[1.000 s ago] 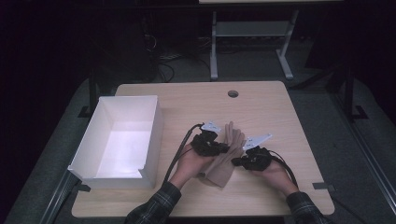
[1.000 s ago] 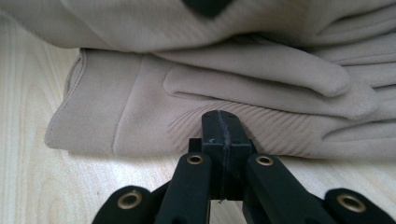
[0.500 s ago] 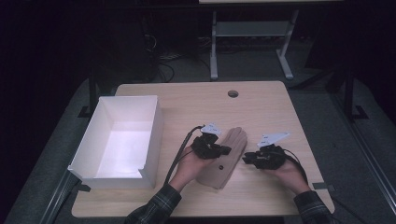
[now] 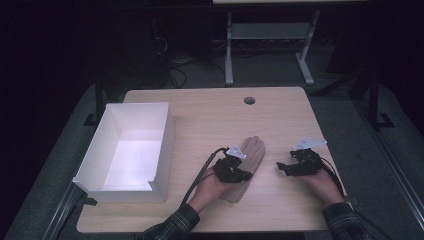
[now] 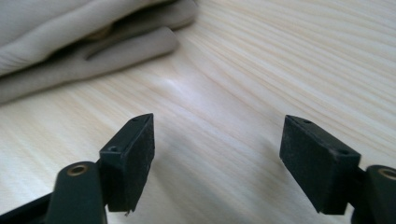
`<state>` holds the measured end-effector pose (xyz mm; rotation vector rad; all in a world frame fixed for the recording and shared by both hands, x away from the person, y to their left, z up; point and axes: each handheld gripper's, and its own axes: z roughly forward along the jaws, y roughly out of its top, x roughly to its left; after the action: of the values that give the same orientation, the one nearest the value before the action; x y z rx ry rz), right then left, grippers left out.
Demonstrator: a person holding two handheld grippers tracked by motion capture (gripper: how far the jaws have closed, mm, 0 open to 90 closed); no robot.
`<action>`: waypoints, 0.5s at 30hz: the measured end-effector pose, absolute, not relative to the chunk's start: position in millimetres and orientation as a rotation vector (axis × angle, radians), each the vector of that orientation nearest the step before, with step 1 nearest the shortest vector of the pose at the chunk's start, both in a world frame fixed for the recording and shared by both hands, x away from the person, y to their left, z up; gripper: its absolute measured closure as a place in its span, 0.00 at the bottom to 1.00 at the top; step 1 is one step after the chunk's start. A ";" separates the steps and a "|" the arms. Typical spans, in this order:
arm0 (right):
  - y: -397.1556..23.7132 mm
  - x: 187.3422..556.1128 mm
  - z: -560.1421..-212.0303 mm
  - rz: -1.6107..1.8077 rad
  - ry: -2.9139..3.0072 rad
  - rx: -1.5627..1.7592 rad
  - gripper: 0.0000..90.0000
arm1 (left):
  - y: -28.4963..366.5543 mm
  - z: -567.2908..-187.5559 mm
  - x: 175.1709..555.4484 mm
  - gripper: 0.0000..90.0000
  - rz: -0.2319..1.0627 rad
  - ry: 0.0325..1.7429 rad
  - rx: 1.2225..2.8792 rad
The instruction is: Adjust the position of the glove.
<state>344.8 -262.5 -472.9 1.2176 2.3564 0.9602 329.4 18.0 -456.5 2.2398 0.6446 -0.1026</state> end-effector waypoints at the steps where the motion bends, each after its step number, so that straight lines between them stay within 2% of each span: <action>1: -261.9 345.0 -473.8 0.958 2.351 1.231 0.26 | 17.7 -458.1 328.9 0.99 -0.094 0.644 2.246; 12: -260.5 347.9 -481.1 0.997 2.317 1.245 0.15 | 34.1 -457.4 322.9 0.99 -0.068 0.652 2.283; 15: -261.1 347.4 -482.5 1.016 2.309 1.233 0.15 | 41.1 -455.7 321.4 0.99 -0.058 0.646 2.305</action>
<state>347.4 -261.1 -482.5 1.2327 2.3091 1.0163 321.4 41.1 -455.7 2.3048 0.6457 -0.0581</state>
